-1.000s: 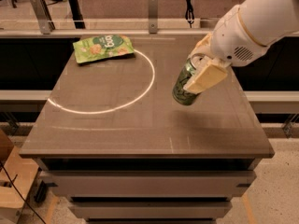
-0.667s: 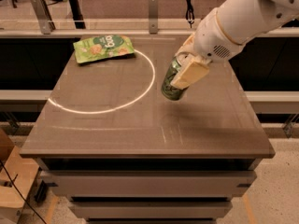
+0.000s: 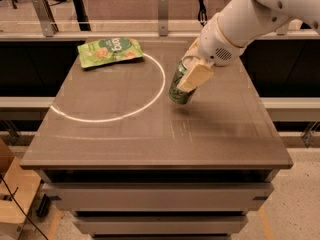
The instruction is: Move green can near green rice chip bag
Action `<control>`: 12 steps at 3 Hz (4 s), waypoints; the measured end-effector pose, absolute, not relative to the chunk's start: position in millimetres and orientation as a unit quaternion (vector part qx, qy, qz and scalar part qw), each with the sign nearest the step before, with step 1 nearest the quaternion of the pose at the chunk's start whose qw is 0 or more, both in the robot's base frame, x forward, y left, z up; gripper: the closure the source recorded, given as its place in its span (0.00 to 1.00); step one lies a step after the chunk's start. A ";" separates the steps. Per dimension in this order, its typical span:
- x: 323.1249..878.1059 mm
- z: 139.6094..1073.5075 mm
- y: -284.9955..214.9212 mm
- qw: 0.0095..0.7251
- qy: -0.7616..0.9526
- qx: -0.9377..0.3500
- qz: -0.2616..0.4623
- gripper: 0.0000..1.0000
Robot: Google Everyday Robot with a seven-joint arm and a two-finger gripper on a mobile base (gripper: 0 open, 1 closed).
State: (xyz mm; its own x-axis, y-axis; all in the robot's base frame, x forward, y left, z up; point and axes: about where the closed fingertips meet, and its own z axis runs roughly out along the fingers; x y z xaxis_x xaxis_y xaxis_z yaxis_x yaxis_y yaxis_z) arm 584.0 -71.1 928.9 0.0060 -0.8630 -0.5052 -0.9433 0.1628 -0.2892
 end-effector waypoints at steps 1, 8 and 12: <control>589.0 930.6 -67.0 0.306 0.703 -0.639 0.064 1.00; 739.7 927.1 18.8 0.327 0.686 -0.650 0.014 1.00; 761.2 904.0 31.6 0.300 0.692 -0.656 0.026 0.13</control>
Offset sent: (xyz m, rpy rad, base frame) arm 0.0491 0.0181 0.0243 0.0449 -0.1074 -0.0658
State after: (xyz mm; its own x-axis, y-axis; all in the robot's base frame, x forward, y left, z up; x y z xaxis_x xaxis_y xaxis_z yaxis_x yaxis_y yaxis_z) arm 761.2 31.6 904.0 0.0403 -0.8927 -0.4488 -0.9234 0.1383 -0.3581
